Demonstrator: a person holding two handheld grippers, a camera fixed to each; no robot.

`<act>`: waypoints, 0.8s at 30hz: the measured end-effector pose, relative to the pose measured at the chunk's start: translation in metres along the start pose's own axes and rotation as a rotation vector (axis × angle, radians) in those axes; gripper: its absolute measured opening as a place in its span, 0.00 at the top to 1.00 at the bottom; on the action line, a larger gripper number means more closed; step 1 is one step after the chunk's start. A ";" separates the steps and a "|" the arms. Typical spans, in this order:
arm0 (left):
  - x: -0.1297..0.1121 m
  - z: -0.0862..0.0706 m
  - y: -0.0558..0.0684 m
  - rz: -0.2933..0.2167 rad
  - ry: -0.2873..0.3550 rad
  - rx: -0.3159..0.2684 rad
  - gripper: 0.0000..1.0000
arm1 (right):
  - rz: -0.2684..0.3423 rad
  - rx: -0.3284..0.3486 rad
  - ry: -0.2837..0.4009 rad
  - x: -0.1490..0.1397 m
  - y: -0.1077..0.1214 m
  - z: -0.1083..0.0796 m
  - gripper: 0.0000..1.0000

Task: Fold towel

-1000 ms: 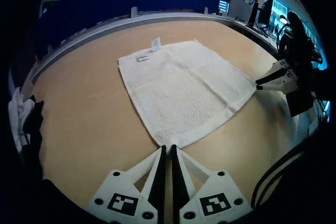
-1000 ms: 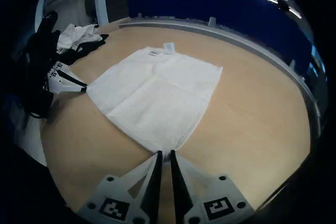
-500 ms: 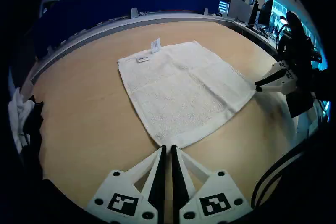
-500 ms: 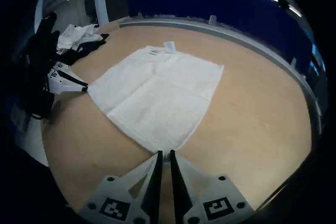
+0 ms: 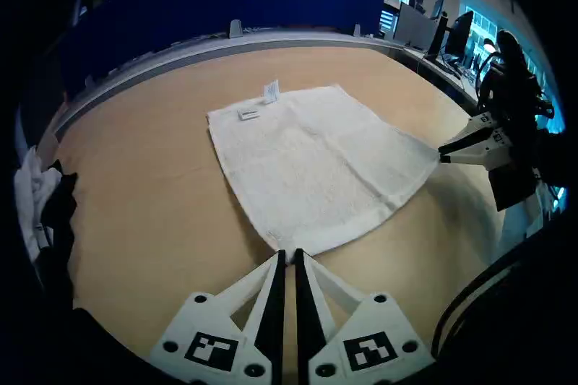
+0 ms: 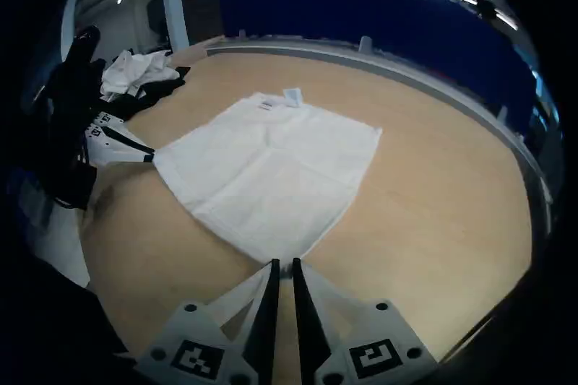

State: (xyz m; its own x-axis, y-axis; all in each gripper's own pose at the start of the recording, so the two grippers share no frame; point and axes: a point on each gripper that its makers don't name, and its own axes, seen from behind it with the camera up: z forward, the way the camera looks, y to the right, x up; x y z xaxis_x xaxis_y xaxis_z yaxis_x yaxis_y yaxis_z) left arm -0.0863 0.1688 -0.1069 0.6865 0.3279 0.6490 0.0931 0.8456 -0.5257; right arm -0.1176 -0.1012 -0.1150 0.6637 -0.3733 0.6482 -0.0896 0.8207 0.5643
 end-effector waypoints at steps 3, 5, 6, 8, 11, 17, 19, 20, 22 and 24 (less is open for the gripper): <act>0.004 -0.008 0.003 -0.016 0.004 -0.005 0.91 | 0.000 -0.001 0.006 0.006 0.000 -0.009 0.87; 0.007 -0.014 0.005 -0.027 0.006 -0.011 0.91 | 0.001 0.000 0.009 0.008 -0.001 -0.016 0.87; 0.008 -0.018 0.006 -0.033 0.007 -0.012 0.91 | 0.003 0.002 0.011 0.010 -0.002 -0.019 0.87; 0.010 -0.025 0.008 -0.046 0.008 -0.015 0.91 | 0.008 0.006 0.015 0.014 -0.004 -0.026 0.87; 0.013 -0.037 0.012 -0.066 0.006 -0.020 0.91 | 0.018 0.012 0.019 0.018 -0.007 -0.038 0.87; 0.019 -0.062 0.021 -0.096 0.009 -0.032 0.92 | 0.024 0.026 0.014 0.021 -0.016 -0.061 0.87; 0.018 -0.066 0.023 -0.100 0.007 -0.036 0.91 | 0.026 0.030 0.010 0.020 -0.018 -0.067 0.87; 0.018 -0.069 0.024 -0.102 0.005 -0.038 0.91 | 0.027 0.032 0.008 0.019 -0.020 -0.070 0.87; 0.017 -0.070 0.024 -0.104 0.002 -0.038 0.92 | 0.032 0.036 0.006 0.018 -0.022 -0.073 0.87; 0.016 -0.070 0.024 -0.106 0.000 -0.036 0.91 | 0.038 0.039 0.004 0.018 -0.023 -0.074 0.87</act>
State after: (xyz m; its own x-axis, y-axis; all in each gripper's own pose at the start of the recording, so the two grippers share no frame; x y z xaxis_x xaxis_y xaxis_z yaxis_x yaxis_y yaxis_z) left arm -0.0226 0.1652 -0.1475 0.6712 0.2381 0.7020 0.1908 0.8596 -0.4739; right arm -0.0487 -0.0948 -0.1541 0.6625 -0.3398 0.6676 -0.1440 0.8168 0.5587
